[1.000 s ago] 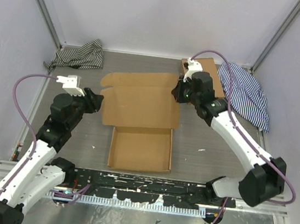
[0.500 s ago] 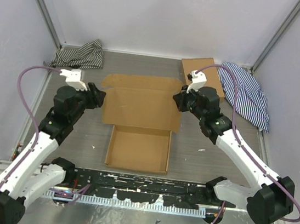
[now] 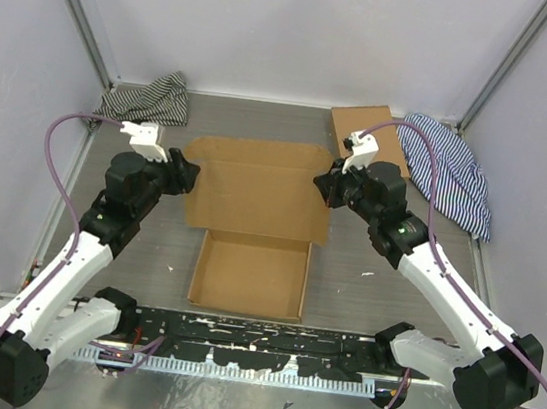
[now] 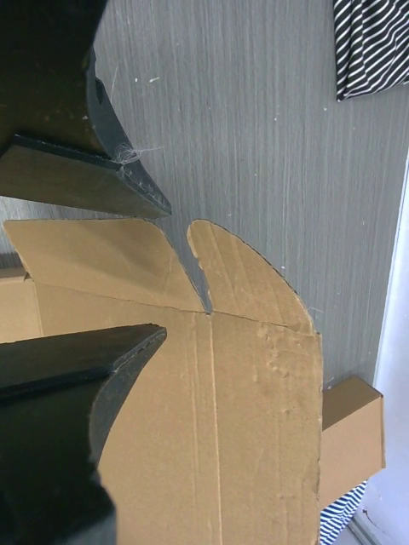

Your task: Fold the paper box

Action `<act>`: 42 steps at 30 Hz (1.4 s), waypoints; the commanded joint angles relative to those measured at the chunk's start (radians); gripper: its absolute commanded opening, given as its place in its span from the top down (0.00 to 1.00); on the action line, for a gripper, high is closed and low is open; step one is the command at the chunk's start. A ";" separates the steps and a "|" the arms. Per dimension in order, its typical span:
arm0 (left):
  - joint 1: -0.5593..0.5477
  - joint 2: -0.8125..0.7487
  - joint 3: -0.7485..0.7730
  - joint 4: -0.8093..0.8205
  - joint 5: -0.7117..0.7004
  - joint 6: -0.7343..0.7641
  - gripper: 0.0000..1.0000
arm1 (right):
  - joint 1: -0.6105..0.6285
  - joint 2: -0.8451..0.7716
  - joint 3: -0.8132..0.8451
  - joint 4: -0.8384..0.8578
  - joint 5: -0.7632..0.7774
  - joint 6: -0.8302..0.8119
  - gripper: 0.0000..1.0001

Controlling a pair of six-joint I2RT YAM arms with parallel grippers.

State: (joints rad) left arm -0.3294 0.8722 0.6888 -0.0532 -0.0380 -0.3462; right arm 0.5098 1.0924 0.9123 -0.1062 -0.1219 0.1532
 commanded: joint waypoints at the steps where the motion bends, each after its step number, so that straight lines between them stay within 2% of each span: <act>1: -0.001 0.019 0.002 0.063 0.005 0.028 0.41 | 0.007 -0.037 0.040 0.002 -0.036 -0.011 0.99; 11: -0.001 0.052 -0.013 0.070 0.018 0.025 0.45 | 0.007 -0.048 0.051 -0.021 -0.046 -0.017 0.99; 13: -0.001 0.047 -0.020 0.074 0.030 0.016 0.49 | 0.007 -0.042 0.056 -0.024 -0.046 -0.017 0.99; 20: 0.000 0.050 -0.003 0.043 0.116 -0.002 0.75 | 0.007 0.000 0.092 -0.060 -0.053 -0.011 0.99; 31: 0.000 0.090 0.056 -0.084 0.135 -0.008 0.77 | 0.007 0.055 0.159 -0.170 -0.063 -0.003 0.98; 34: 0.000 0.117 0.073 -0.097 0.135 -0.009 0.82 | 0.007 0.064 0.167 -0.190 -0.065 0.001 0.98; 37: 0.000 0.128 0.096 -0.113 0.148 -0.010 0.99 | 0.007 0.070 0.180 -0.220 -0.061 0.002 0.98; 42: 0.000 0.112 0.145 -0.171 0.175 -0.015 1.00 | 0.007 0.089 0.207 -0.263 -0.050 -0.001 0.96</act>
State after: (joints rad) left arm -0.3302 1.0023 0.7654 -0.1833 0.1009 -0.3546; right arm 0.5095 1.1721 1.0519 -0.3393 -0.1619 0.1558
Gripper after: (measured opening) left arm 0.014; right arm 0.071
